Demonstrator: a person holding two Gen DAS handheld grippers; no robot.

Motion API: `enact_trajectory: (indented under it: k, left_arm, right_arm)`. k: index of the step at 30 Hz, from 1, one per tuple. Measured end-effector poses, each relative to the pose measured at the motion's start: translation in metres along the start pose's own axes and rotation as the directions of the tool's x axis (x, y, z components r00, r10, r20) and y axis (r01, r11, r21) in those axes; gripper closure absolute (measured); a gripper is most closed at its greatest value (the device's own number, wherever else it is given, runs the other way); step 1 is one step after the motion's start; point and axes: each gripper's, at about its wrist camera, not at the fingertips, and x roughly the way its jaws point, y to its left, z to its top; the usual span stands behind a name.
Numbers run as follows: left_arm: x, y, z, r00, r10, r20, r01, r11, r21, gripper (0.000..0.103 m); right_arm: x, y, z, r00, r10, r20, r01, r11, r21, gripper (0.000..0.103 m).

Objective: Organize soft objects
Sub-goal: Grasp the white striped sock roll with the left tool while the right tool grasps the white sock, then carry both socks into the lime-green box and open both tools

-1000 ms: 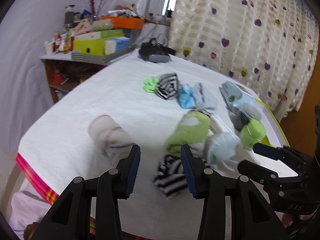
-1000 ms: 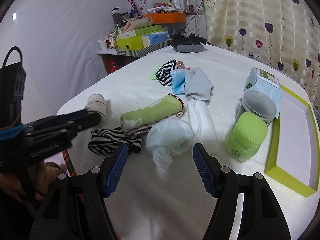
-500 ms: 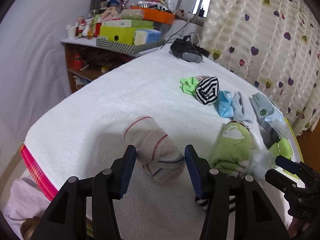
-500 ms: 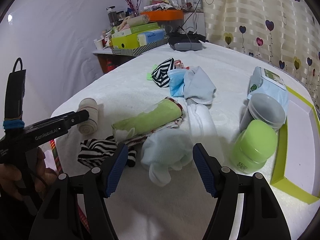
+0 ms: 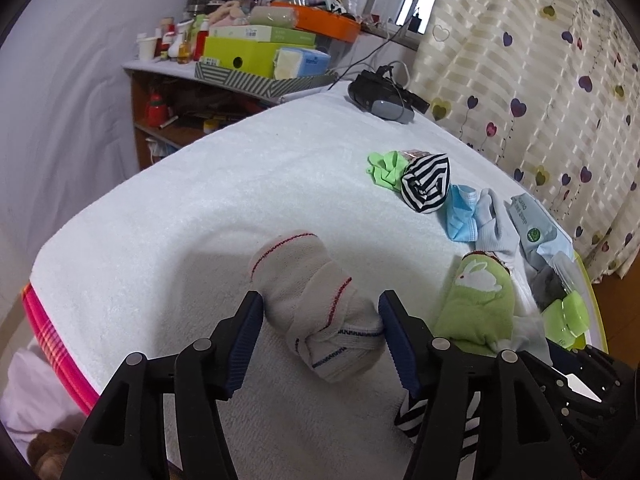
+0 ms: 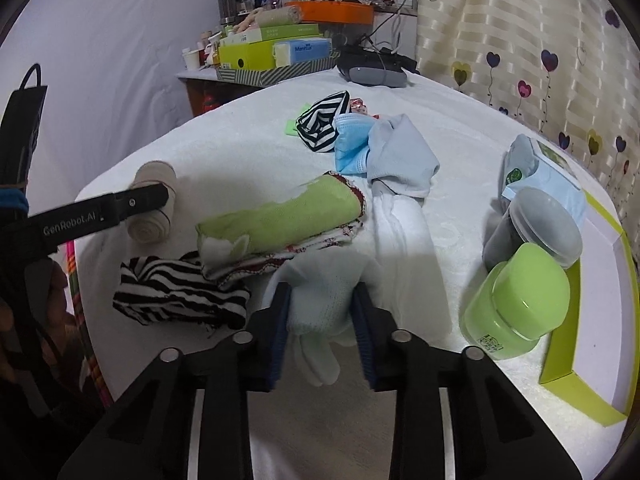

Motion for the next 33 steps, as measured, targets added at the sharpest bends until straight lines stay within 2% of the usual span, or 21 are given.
enact_trajectory:
  k: [5,7,13,19,26,33]
  left_arm:
    - [0.006,0.000,-0.002,0.999,-0.032,-0.042,0.031,0.999,-0.021,0.040]
    - [0.005,-0.001,-0.003,0.999,-0.039,-0.036,0.039,0.999,-0.013,0.047]
    - [-0.001,-0.007,-0.004,1.000,-0.018,-0.017,0.019,1.000,0.016,0.055]
    - [-0.017,-0.009,0.001,0.999,-0.012,0.029,0.011,1.000,0.026,0.055]
    - [-0.042,-0.039,0.005,0.994,-0.077,0.072,0.071,0.993,0.091,0.055]
    - [-0.054,-0.086,0.004,0.984,-0.159,0.083,0.142,0.974,0.178,0.055]
  right_arm:
    - [-0.004,-0.004,-0.002,1.000,0.013,0.009,-0.014,1.000,0.017,0.075]
    - [-0.006,-0.005,-0.003,1.000,0.016,0.014,-0.016,1.000,0.023,0.075]
    - [-0.014,-0.007,-0.004,0.999,0.031,0.034,-0.032,0.999,0.033,0.076]
    - [-0.033,-0.010,-0.003,0.995,0.039,0.096,-0.043,0.998,0.045,0.077]
    - [-0.058,-0.019,-0.004,0.985,0.037,0.169,-0.050,0.996,0.070,0.077]
    - [-0.086,-0.047,-0.014,0.975,-0.017,0.222,-0.014,0.991,0.137,0.076]
